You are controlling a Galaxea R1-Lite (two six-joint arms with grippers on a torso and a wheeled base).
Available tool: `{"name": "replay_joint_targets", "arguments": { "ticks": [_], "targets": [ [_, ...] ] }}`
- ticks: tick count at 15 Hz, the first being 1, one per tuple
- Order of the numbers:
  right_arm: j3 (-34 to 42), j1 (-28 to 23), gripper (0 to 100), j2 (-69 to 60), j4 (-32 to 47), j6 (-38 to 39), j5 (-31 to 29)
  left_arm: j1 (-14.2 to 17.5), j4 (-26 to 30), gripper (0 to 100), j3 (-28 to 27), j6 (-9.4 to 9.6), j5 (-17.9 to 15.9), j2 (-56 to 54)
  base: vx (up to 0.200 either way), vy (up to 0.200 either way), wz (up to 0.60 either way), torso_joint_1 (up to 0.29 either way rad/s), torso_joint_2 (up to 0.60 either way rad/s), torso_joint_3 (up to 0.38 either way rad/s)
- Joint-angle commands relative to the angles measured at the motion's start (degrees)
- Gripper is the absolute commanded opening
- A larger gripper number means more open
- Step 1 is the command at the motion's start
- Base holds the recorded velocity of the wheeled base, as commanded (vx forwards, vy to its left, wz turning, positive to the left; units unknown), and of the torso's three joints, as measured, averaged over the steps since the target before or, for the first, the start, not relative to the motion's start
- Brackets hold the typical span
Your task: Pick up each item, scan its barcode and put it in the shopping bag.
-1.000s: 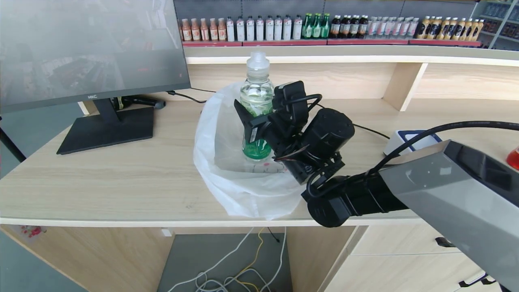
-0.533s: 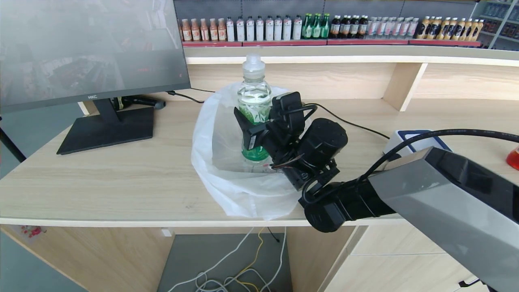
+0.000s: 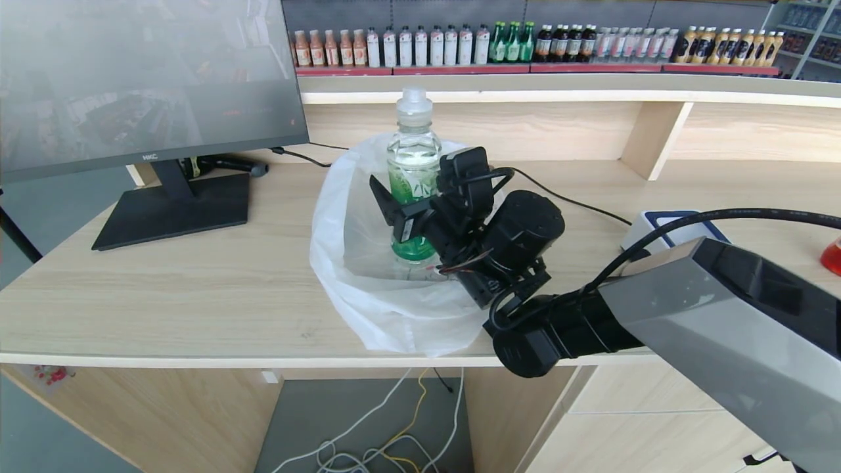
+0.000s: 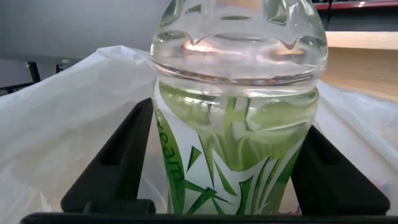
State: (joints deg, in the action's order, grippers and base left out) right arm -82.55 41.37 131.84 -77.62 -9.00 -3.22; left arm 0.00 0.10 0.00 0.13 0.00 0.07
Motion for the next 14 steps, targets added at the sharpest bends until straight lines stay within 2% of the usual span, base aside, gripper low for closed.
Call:
{"name": "replay_joint_targets", "arguments": {
  "ticks": [1, 5, 6, 9, 14],
  "targets": [
    [0.3, 0.2, 100, -1.0, -1.3, -0.1, -0.1, 0.1, 0.0, 100, 0.0, -0.05, 0.0, 0.0, 0.0, 0.0, 0.0, 0.0, 0.0, 0.0],
    [2.9, 0.2, 100, -0.6, -11.1, -0.1, -0.1, 0.0, 0.0, 100, 0.0, -0.05, 0.0, 0.0, 0.0, 0.0, 0.0, 0.0, 0.0, 0.0],
    [6.1, -0.1, 100, -2.4, -12.4, -0.1, -0.2, 0.0, 0.0, 100, 0.0, -0.05, 0.0, 0.0, 0.0, 0.0, 0.0, 0.0, 0.0, 0.0],
    [15.2, -0.1, 100, -9.1, -12.4, -0.2, 0.1, 0.0, 0.0, 100, 0.0, -0.05, 0.0, 0.0, 0.0, 0.0, 0.0, 0.0, 0.0, 0.0],
    [24.9, 0.2, 100, -19.1, -12.4, -1.6, 0.2, 0.1, 0.0, 100, 0.0, -0.05, 0.0, 0.0, 0.0, 0.0, 0.0, 0.0, 0.0, 0.0]
  ]
}}
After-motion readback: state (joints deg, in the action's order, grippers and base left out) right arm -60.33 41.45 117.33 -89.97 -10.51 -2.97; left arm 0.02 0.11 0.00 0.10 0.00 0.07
